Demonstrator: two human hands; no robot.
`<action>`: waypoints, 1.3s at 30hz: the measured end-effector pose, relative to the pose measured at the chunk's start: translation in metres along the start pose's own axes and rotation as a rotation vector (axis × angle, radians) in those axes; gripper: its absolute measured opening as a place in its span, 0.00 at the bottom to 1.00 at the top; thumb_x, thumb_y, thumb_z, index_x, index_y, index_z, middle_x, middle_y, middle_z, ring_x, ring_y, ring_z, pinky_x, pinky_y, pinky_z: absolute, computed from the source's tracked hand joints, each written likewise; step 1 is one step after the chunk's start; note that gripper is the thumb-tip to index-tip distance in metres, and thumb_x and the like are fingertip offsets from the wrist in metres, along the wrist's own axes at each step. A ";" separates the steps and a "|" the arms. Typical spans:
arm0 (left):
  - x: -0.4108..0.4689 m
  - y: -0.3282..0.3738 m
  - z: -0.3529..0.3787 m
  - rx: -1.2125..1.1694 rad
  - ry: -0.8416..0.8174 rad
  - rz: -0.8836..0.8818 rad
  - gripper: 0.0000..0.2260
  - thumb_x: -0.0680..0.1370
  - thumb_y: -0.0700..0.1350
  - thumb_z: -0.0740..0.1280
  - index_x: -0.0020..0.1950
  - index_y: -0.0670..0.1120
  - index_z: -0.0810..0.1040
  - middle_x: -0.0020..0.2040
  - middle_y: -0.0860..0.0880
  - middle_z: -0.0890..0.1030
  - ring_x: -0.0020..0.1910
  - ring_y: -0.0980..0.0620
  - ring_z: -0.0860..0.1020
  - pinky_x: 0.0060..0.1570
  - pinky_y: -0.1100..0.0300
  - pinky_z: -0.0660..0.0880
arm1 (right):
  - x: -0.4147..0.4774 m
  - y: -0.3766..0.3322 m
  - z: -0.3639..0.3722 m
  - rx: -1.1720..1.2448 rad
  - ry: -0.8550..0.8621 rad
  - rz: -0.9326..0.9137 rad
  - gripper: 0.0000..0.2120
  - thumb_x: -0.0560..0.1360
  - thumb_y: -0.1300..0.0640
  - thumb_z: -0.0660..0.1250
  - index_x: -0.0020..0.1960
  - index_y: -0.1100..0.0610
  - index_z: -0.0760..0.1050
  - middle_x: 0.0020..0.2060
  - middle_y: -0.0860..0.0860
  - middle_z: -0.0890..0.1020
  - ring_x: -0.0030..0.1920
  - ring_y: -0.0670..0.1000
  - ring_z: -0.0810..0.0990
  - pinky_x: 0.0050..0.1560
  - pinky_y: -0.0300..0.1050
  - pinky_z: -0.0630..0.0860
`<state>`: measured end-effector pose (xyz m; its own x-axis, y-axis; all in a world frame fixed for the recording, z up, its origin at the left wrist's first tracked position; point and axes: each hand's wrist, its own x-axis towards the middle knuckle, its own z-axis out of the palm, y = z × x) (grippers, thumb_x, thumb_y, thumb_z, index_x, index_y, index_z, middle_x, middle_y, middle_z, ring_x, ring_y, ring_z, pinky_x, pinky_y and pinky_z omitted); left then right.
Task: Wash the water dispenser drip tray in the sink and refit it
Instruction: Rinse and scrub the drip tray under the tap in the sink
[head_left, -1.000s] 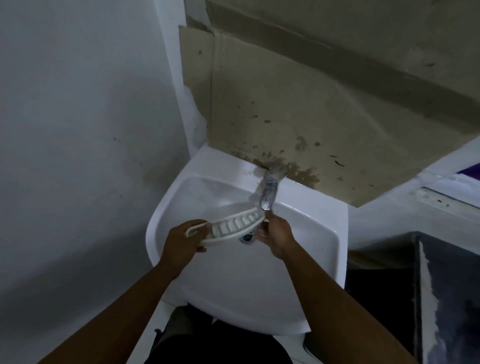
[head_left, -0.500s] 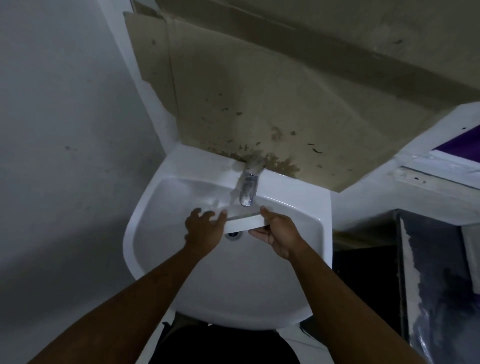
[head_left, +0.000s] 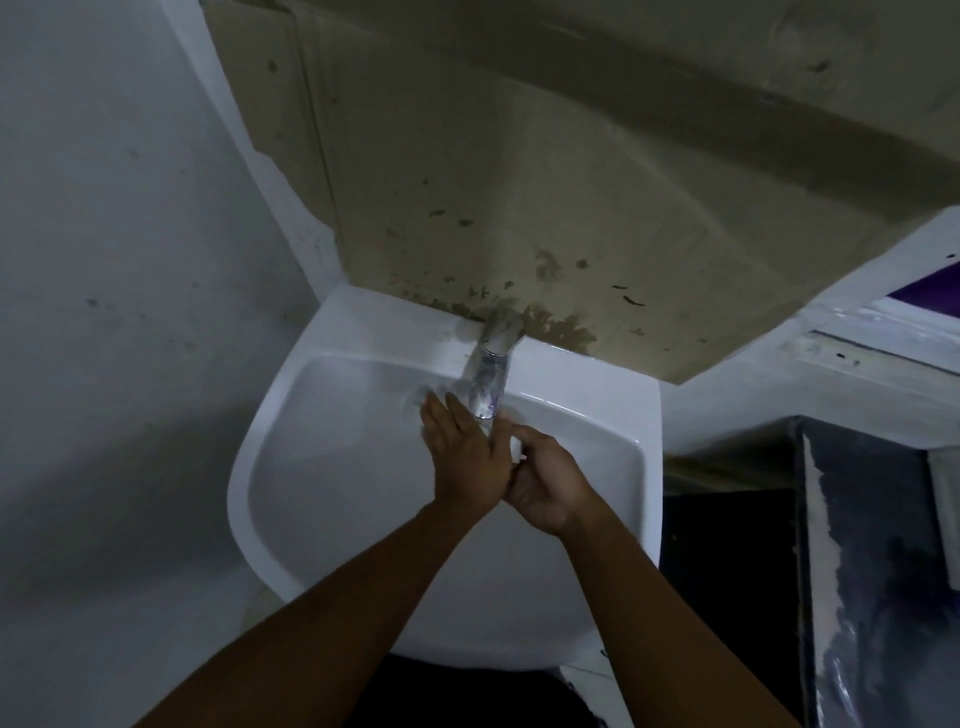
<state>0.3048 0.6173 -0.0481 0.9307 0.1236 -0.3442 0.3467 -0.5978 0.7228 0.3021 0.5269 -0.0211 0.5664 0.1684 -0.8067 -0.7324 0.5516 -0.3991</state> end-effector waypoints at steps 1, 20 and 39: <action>0.003 -0.003 -0.003 0.001 -0.016 0.039 0.34 0.81 0.55 0.53 0.76 0.34 0.43 0.78 0.35 0.42 0.77 0.41 0.40 0.74 0.50 0.39 | 0.001 -0.001 0.001 -0.013 0.008 0.003 0.14 0.76 0.58 0.64 0.59 0.62 0.79 0.54 0.60 0.83 0.49 0.57 0.82 0.53 0.51 0.80; 0.008 -0.009 0.007 -0.139 0.002 -0.184 0.29 0.80 0.44 0.61 0.73 0.29 0.54 0.75 0.27 0.51 0.76 0.33 0.50 0.74 0.46 0.48 | -0.007 0.013 -0.016 0.016 0.081 -0.048 0.10 0.75 0.61 0.61 0.52 0.64 0.78 0.41 0.59 0.81 0.38 0.54 0.78 0.43 0.46 0.77; 0.021 -0.017 0.004 -0.776 -0.183 -0.279 0.42 0.67 0.53 0.77 0.73 0.54 0.56 0.69 0.41 0.69 0.57 0.41 0.78 0.45 0.49 0.82 | -0.033 0.004 -0.068 0.240 0.204 -0.137 0.09 0.75 0.61 0.60 0.53 0.62 0.73 0.36 0.57 0.76 0.31 0.51 0.73 0.28 0.41 0.74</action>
<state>0.3179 0.6269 -0.0697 0.7885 0.0162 -0.6148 0.6052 0.1572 0.7804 0.2552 0.4678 -0.0260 0.5488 -0.0739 -0.8327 -0.5310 0.7384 -0.4156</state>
